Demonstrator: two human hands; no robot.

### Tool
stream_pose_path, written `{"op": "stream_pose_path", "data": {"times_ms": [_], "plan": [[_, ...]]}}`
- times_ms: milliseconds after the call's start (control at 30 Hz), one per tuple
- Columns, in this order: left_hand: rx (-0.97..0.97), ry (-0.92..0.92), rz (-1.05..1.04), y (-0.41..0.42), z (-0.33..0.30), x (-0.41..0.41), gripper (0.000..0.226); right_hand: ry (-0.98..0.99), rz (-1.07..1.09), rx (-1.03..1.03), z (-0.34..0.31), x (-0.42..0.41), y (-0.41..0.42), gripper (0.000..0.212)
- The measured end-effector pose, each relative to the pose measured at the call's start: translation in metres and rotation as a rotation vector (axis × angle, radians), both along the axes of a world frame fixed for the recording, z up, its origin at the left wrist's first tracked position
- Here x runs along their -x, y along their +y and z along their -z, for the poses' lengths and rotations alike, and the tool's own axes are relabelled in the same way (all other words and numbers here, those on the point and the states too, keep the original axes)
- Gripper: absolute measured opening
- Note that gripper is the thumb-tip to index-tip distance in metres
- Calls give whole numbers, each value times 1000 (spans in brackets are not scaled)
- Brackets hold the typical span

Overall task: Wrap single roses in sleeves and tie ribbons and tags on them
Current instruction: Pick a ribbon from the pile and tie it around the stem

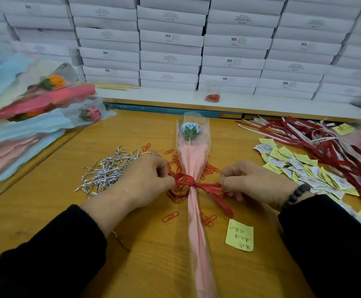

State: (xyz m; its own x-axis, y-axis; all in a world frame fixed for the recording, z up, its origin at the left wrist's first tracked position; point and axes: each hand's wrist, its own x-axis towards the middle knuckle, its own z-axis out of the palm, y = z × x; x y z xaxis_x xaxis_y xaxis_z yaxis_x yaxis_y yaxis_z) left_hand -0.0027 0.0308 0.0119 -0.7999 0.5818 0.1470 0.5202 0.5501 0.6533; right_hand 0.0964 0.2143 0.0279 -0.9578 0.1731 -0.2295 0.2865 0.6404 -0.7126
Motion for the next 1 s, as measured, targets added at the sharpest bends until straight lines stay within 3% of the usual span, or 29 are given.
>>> {"op": "stream_pose_path", "data": {"times_ms": [267,367,500,633,767,900,1000], "plan": [[6,-13,10,0,3,0,24,25,1,19,1,0,3,19],[-16,-47,19,-1,4,1,24,125,74,51,2,1,2,7],[-7,-63,33,0,4,2,19,347,115,-137,5,9,-15,24],[-29,-39,25,0,4,4,23,200,-26,-316,7,9,-42,44],[-111,-27,7,1,6,5,33,158,-25,-470,7,8,-51,38],[-242,-63,-37,2,7,6,30,117,68,-147,4,9,-47,28],[-379,-206,-69,5,7,7,28,146,155,85,1,10,-46,25]]}}
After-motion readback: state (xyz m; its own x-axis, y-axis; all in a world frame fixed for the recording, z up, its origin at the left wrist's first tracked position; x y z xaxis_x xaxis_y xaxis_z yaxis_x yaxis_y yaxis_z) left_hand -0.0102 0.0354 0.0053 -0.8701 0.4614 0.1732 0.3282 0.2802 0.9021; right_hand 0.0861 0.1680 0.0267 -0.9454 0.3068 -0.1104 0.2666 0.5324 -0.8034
